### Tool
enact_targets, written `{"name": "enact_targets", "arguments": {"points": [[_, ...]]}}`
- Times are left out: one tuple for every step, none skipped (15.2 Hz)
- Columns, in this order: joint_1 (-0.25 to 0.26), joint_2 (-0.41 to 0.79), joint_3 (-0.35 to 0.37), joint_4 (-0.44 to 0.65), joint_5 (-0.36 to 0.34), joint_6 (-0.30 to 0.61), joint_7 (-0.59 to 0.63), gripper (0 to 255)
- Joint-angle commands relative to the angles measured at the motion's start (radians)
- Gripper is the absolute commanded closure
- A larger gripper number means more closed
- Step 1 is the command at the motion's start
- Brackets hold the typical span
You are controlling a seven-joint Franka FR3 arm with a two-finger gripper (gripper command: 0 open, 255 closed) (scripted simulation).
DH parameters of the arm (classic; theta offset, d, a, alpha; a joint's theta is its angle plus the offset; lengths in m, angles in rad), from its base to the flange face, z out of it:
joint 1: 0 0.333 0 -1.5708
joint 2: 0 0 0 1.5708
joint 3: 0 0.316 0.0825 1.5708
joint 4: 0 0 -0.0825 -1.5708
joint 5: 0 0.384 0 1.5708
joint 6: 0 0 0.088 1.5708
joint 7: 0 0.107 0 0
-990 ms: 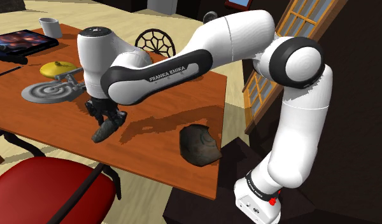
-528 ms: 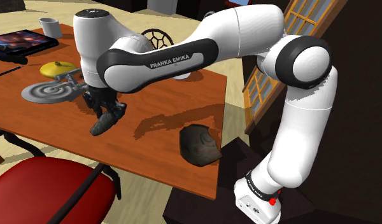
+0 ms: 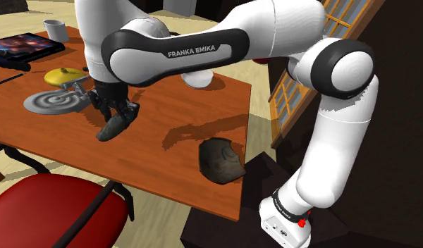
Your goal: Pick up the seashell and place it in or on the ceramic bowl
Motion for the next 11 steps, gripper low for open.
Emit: {"name": "enact_targets", "arguments": {"points": [[0.0,-0.007,0.004,0.02,0.007,-0.025,-0.004,255],[0.001,-0.01,0.005,0.03,0.009,-0.037,-0.006,255],[0.001,-0.012,0.006,0.041,0.011,-0.05,-0.008,255],[0.002,-0.012,0.006,0.046,0.012,-0.055,-0.009,255],[-0.032,-0.063,0.018,-0.018,0.043,-0.031,-0.025,255],[-0.065,-0.115,0.029,-0.079,0.077,-0.008,-0.043,255],[-0.095,-0.168,0.038,-0.137,0.113,0.012,-0.066,255],[-0.123,-0.221,0.045,-0.193,0.152,0.03,-0.092,255],[-0.147,-0.277,0.049,-0.246,0.194,0.046,-0.121,255],[-0.168,-0.333,0.05,-0.298,0.238,0.06,-0.154,255],[-0.183,-0.39,0.046,-0.347,0.283,0.07,-0.188,255]]}}
